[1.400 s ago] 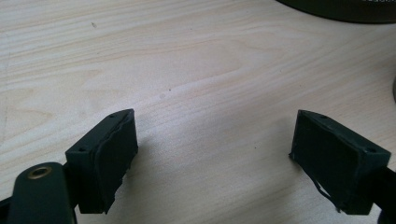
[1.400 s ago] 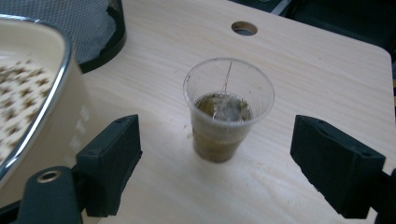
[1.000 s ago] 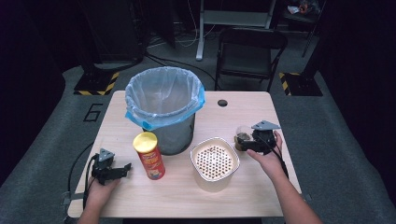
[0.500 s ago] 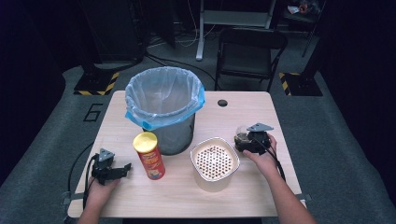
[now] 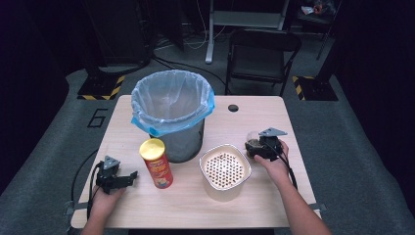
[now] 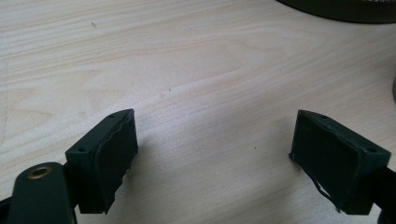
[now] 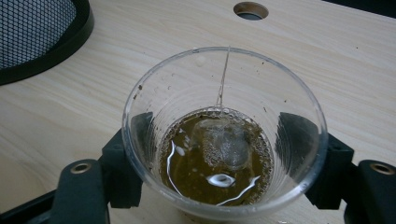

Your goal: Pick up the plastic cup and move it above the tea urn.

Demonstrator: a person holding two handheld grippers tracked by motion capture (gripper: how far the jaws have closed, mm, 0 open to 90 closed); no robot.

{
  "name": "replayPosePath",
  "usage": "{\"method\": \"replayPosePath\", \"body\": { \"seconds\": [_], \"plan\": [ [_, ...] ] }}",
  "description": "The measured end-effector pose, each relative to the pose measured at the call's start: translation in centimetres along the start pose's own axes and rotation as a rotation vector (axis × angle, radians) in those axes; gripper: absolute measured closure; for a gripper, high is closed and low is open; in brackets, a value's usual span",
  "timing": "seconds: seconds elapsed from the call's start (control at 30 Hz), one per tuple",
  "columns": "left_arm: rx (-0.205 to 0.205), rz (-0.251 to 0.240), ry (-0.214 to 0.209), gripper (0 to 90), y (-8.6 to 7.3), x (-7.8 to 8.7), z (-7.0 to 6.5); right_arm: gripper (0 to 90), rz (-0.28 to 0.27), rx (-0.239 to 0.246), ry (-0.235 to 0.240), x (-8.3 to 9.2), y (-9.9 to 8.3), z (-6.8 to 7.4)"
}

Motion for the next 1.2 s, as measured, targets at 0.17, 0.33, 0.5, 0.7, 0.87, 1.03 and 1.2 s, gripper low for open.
{"method": "replayPosePath", "body": {
  "seconds": [0.17, 0.33, 0.5, 0.7, 0.87, 1.03, 1.2],
  "plan": [
    [-0.002, 0.001, 0.001, 14.0, 0.0, 0.0, 0.0, 30.5, -0.007, 0.024, -0.002, 0.0, 0.1, 0.3],
    [0.000, 0.000, 0.000, 14.0, 0.0, 0.0, 0.0, 32.2, -0.011, 0.034, 0.001, 0.0, 0.1, 0.4],
    [-0.001, 0.000, 0.000, 14.1, 0.0, 0.0, 0.0, 33.9, -0.012, 0.062, 0.014, 0.1, 0.1, 0.4],
    [-0.001, 0.001, 0.000, 14.0, 0.0, 0.0, 0.0, 34.5, -0.005, 0.089, 0.023, 0.7, 0.2, 0.5],
    [-0.002, 0.001, 0.001, 14.0, 0.0, 0.0, 0.0, 35.4, -0.016, 0.143, 0.048, 2.1, 1.4, 0.8],
    [-0.011, 0.003, -0.002, 14.0, -0.1, 0.1, 0.0, 35.7, -0.044, 0.175, 0.071, 3.7, 2.9, 1.2],
    [-0.009, -0.001, -0.005, 14.1, -0.1, 0.1, -0.1, 35.9, -0.065, 0.201, 0.098, 4.8, 4.3, 1.6]
  ]
}}
Point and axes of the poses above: each handheld gripper's, and its own axes: x roughly backward along the jaws, y roughly out of its top, z roughly to its left, the point moved 4 cm from there along -x, roughly forward along the jaws, and after that the axes turned 12 degrees about z, right-handed, at the moved point
